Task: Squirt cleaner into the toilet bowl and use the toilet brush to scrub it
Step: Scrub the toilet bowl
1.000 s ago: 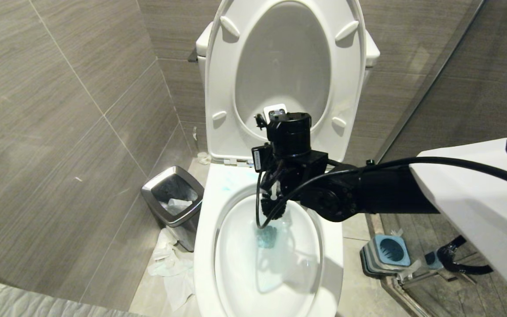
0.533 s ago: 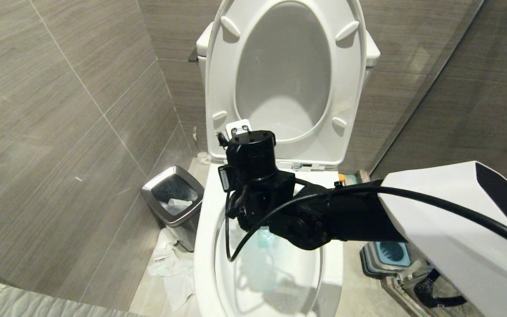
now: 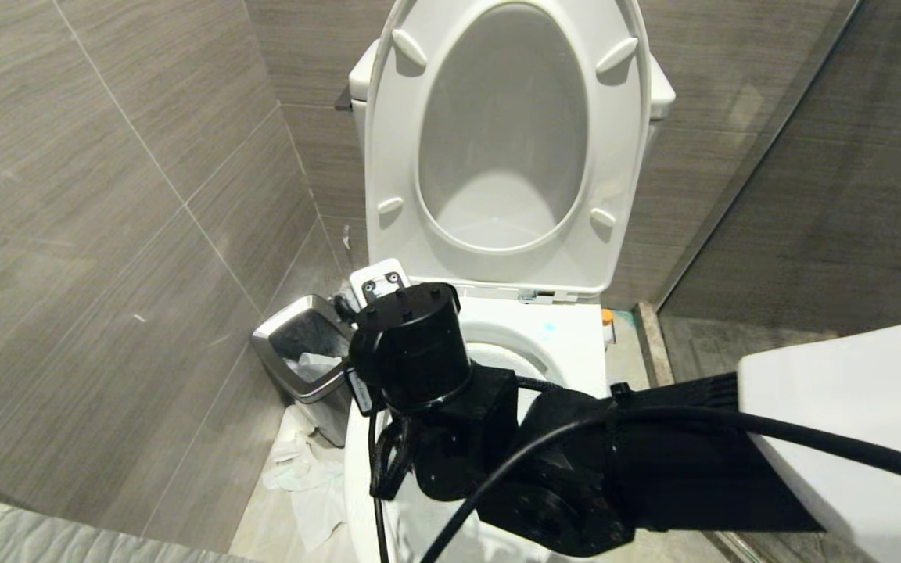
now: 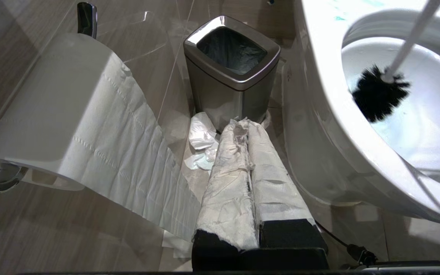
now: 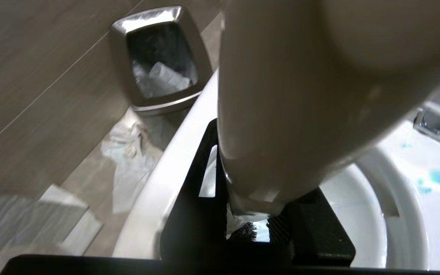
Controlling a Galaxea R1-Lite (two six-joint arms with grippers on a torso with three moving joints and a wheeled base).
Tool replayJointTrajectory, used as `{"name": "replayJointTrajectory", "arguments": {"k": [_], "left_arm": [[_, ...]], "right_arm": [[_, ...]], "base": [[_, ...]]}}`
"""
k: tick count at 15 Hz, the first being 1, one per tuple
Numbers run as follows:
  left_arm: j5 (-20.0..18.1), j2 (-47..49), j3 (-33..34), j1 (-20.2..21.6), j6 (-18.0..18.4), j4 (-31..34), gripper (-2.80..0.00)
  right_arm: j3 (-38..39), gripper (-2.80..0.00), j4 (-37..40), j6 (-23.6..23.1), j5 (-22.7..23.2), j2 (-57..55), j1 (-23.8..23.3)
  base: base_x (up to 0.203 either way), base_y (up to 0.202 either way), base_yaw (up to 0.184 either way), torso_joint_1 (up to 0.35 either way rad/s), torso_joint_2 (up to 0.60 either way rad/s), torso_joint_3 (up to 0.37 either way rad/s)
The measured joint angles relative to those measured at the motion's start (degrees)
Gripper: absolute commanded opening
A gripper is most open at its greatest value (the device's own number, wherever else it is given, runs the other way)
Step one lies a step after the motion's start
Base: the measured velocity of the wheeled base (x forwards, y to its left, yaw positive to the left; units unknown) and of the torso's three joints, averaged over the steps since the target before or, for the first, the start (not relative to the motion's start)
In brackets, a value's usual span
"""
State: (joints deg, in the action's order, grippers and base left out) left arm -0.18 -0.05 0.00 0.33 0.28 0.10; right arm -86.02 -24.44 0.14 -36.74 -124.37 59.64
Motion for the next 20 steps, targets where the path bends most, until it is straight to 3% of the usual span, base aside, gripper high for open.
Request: {"name": "replayJointTrajectory", "arguments": {"k": [7,10,15,20], "left_arm": [[-0.02,0.00,0.00,0.00,-0.03,0.00,-2.80],[0.02,0.00,0.00,-0.02,-0.01,0.00,-2.80],[0.00,0.00,0.00,0.00,0.01,0.00,-2.80],[0.00,0.00,0.00,0.00,-0.01,-0.02,-2.80]], "right_arm": [[21.93,-2.80,-0.11,3.40,0.12,15.36,1.54],[28.80,-2.80,-0.26,3.74,0.41,20.64,-0.09],[29.23,-2.80,-0.46,3.61,1.29,22.65,-7.56],[19.40,-2.80,-0.46,3.03,1.79,18.12,-14.02]], "base": [[0.000,0.000,0.000,0.000,0.00,0.000],[0.000,0.000,0.000,0.000,0.00,0.000],[0.000,0.000,0.000,0.000,0.00,0.000],[0.000,0.000,0.000,0.000,0.00,0.000]]}}
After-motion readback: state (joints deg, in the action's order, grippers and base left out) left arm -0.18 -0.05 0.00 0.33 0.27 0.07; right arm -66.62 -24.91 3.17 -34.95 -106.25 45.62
